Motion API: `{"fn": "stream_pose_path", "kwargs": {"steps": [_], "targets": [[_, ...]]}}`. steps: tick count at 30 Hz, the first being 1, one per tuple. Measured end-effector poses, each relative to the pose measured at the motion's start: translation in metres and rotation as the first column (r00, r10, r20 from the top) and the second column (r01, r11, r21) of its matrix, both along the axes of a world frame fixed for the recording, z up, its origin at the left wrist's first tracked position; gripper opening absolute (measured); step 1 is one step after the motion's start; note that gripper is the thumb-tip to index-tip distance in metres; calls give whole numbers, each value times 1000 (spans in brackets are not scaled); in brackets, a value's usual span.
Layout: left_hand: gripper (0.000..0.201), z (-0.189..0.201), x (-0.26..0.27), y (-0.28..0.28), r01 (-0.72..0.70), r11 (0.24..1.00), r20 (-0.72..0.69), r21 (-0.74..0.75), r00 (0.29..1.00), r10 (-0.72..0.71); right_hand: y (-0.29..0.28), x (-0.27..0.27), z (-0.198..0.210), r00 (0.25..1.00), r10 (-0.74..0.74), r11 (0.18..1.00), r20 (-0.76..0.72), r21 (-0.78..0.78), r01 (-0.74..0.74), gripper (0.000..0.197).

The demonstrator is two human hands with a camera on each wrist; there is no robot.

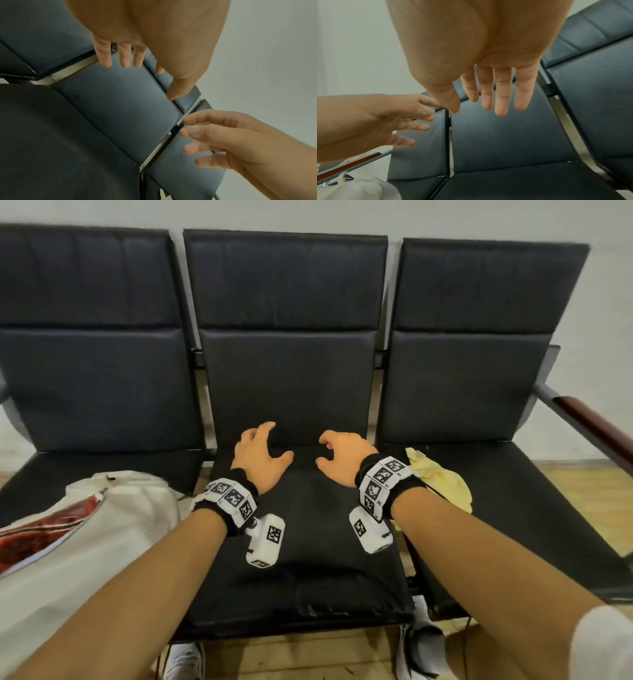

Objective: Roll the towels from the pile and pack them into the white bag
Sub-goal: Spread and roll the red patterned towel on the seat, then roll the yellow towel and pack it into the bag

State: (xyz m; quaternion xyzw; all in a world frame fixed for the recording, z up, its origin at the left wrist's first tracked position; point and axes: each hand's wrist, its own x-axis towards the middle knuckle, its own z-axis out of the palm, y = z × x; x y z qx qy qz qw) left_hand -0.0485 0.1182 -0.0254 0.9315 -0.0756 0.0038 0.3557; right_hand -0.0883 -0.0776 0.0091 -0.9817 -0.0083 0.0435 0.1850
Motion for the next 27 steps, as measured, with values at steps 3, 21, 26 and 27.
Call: {"fn": "stream_pose_path", "kwargs": {"steps": [3,21,26,27], "targets": [[74,-13,1,-22,66,998,-70,14,995,-65,-33,-4,-18,999,-35,999,-39,1,35,47],[68,-98,4,-106,17,980,-323,-197,943,-81,-152,-31,-161,922,-281,959,-267,-106,261,69],[66,-115,4,-117,31,981,-357,-191,929,-99,-180,-41,-205,884,-295,940,-362,-278,199,80],[65,-118,3,-117,35,982,-363,-187,926,-102,-183,-42,-210,889,-298,937,-346,-286,203,77]]}}
